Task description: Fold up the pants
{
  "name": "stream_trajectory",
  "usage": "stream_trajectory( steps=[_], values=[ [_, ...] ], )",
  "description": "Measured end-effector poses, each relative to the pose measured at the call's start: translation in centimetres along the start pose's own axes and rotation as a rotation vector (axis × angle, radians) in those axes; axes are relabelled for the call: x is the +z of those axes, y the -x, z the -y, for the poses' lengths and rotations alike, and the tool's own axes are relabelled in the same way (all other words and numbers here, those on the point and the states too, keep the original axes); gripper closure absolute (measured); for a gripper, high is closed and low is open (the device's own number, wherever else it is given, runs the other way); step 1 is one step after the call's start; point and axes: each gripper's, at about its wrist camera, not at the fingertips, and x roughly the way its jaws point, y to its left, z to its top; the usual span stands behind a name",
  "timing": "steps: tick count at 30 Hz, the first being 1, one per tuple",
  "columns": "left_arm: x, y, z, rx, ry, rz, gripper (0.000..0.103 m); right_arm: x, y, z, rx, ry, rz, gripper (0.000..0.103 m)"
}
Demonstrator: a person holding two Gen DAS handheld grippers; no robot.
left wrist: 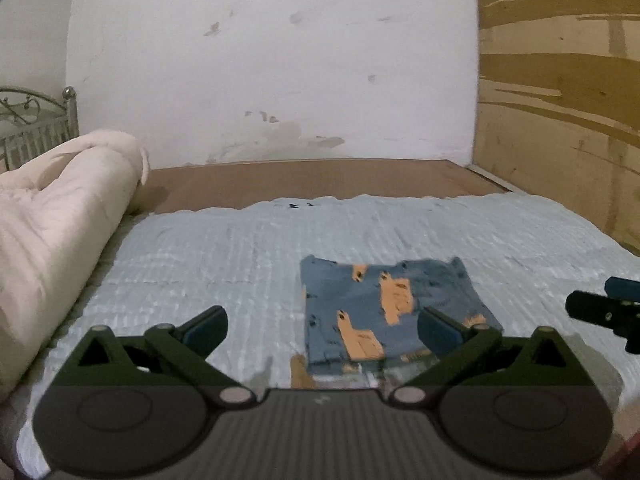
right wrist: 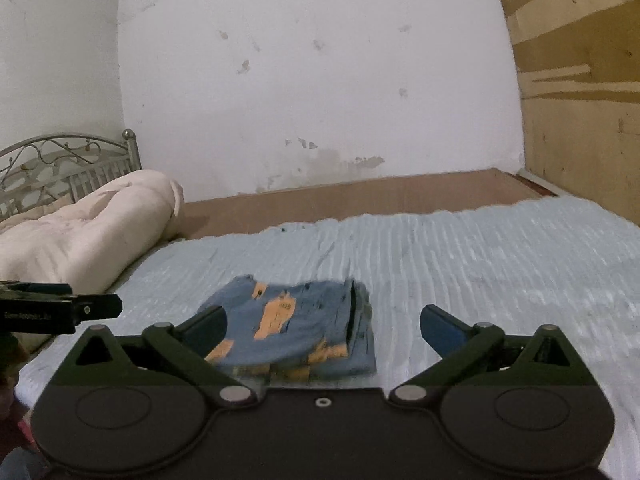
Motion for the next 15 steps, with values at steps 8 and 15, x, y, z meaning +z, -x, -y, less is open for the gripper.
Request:
stream_trajectory(
  steps=[8,15],
  values=[
    [-2.9,1.7,0.6,-0.017,0.014,0.014,0.0,-3.4,3.2,-0.7,-0.046,0.012,-0.016,0.001],
    [-4.1,1.3,-0.1,-0.014,0.035,-0.005,0.0,-3.9,3.0,-0.7,-0.049,0.005,-0.019,0.001]
  ],
)
